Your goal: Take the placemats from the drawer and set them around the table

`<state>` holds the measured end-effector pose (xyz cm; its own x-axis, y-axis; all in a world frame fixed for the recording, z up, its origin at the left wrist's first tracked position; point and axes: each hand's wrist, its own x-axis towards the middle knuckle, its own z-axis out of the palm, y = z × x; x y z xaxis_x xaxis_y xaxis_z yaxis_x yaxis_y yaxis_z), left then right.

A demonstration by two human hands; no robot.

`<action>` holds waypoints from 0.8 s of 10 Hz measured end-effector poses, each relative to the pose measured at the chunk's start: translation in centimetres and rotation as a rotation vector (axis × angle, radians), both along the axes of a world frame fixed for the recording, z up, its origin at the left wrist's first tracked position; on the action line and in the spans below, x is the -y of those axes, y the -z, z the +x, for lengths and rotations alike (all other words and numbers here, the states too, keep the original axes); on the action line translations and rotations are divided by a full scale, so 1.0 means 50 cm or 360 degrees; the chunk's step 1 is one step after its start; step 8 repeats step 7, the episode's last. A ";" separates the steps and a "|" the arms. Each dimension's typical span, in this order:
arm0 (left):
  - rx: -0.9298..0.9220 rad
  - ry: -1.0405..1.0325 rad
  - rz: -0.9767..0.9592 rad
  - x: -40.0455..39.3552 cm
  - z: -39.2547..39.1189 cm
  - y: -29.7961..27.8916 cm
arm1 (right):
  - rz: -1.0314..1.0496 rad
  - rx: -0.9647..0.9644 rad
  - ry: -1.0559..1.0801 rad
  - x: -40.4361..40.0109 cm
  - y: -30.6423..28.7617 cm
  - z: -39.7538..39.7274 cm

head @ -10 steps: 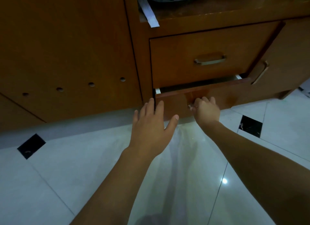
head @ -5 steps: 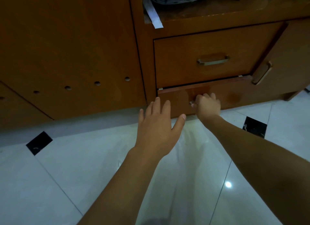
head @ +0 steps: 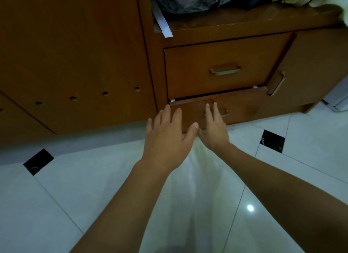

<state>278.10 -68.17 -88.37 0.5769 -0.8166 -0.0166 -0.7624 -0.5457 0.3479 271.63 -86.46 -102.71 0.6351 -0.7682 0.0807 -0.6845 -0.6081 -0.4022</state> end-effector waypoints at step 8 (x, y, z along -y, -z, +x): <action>-0.0024 0.0029 -0.0016 0.029 0.001 0.016 | 0.0108 0.0087 -0.0316 -0.005 -0.162 -0.090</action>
